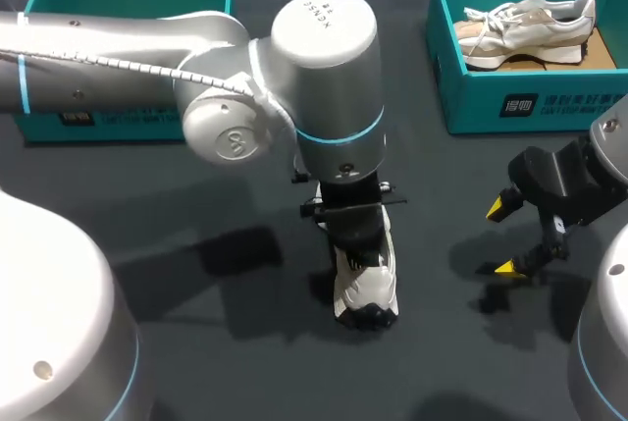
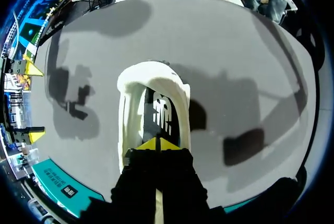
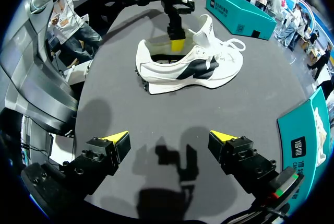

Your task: Take the shoe out of the shoebox, open the shoe tongue, remove and reinsert the insole, then place the shoe into the shoebox

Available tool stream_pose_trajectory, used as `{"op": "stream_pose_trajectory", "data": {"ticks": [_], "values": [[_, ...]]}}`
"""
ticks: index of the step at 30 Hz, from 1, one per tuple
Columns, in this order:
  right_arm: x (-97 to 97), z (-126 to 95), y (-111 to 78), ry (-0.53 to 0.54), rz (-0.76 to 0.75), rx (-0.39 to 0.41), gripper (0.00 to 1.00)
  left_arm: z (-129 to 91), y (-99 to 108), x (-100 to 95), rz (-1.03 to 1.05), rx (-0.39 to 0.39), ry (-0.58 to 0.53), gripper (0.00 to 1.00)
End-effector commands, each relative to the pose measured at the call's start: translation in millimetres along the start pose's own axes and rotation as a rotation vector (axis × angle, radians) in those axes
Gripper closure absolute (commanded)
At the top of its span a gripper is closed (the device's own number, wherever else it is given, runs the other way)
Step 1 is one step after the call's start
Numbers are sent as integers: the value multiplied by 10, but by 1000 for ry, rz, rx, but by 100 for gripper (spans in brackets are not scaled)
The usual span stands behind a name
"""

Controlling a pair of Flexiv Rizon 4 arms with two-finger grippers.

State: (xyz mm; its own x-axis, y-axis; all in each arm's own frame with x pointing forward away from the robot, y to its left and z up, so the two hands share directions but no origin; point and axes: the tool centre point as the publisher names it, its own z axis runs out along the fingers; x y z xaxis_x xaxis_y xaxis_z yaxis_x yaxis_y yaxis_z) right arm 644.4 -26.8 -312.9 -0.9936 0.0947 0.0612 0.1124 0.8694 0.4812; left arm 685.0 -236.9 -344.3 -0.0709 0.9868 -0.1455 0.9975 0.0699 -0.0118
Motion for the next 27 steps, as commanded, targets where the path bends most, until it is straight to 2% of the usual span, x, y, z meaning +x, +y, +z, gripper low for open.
{"op": "stream_pose_trajectory", "data": {"ticks": [1, 4, 7, 10, 14, 19, 27], "values": [[18, -1, 0, -3, 0, 2, 0, 86, 26, -67, 1, -20, 15, 95], [18, -1, 0, -3, 0, 2, 0, 110, 33, -91, 3, -37, 24, 91], [18, -1, 0, -3, 0, 2, 0, 125, 40, -111, 7, -44, 28, 78], [18, -1, 0, -3, 0, 2, 0, 133, 60, -139, 5, -53, 33, 78], [18, -1, 0, -3, 0, 2, 0, 134, 83, -158, 2, -58, 38, 67], [18, -1, 0, -3, 0, 2, 0, 133, 131, -148, -7, -57, 44, 67], [18, -1, 0, -3, 0, 2, 0, 114, 188, -131, -14, -33, 49, 54]]}}
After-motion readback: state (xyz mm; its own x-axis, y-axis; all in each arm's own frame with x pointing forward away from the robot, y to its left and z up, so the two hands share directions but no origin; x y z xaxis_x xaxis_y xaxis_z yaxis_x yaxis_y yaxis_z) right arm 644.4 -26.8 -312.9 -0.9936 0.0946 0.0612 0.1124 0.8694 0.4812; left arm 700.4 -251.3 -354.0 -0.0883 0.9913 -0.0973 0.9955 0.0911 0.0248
